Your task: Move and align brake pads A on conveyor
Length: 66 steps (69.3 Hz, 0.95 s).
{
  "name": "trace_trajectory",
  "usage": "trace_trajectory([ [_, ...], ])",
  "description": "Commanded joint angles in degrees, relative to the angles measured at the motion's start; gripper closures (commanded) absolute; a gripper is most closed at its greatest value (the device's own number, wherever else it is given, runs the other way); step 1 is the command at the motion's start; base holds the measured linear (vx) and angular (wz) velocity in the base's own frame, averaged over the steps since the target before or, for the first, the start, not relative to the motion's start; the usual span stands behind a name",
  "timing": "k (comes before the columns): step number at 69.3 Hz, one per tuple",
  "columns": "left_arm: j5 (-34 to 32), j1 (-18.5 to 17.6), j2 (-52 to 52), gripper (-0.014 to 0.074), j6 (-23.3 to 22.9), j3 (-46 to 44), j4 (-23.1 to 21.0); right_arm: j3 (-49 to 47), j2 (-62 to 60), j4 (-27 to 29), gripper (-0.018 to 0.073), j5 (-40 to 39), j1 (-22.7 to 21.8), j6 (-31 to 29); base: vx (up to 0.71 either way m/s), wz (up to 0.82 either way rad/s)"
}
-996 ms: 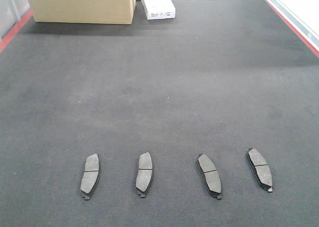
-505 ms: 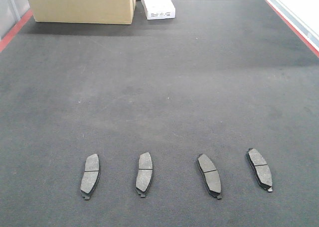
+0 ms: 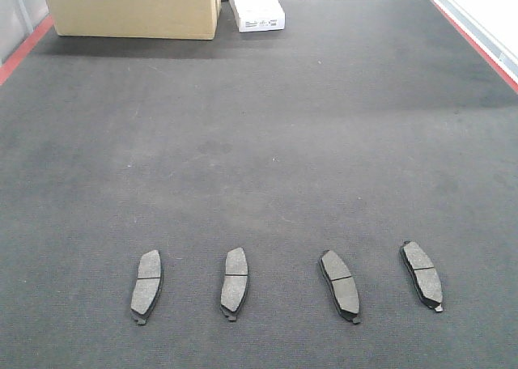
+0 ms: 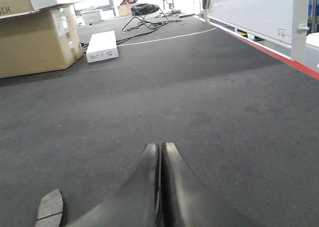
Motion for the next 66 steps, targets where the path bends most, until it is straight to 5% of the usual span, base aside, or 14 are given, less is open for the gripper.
trace_trajectory([
  [1, -4.6, 0.1, -0.7, 0.0603, -0.1, -0.6, -0.5, 1.2, -0.9, -0.1, 0.0562, -4.0, -0.2, -0.7, 0.0, 0.0],
  [66, -4.6, 0.1, -0.7, 0.0603, -0.1, -0.6, -0.5, 1.2, -0.9, -0.1, 0.0562, -4.0, -0.2, -0.7, 0.0, 0.0],
])
